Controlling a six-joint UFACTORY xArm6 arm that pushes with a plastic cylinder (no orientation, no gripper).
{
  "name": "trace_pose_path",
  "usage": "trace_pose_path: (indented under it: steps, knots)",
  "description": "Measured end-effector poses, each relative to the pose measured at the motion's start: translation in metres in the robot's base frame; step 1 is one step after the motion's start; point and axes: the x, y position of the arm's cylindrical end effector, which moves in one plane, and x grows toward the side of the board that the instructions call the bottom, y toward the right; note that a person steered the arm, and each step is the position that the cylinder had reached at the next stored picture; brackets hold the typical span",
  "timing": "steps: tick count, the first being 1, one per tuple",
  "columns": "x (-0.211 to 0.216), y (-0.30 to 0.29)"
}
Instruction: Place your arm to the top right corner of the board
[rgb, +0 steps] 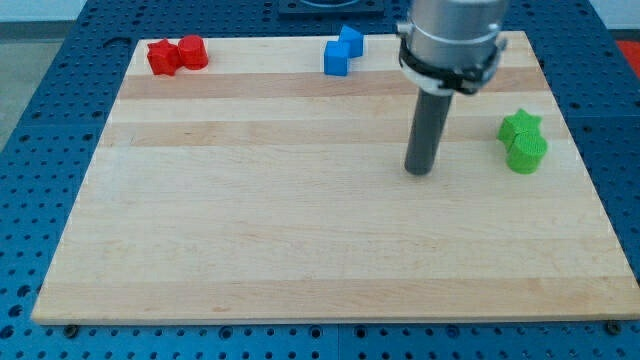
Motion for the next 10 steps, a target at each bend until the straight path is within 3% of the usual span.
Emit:
trace_pose_path:
  steps: [2,4,5,6,8,10]
  knots:
    - [-0.077,0.026]
    - [-0.086,0.160]
    - [-0.111,0.223]
    - [-0.153,0.247]
    - [-0.241,0.233]
    - [-0.240,0.176]
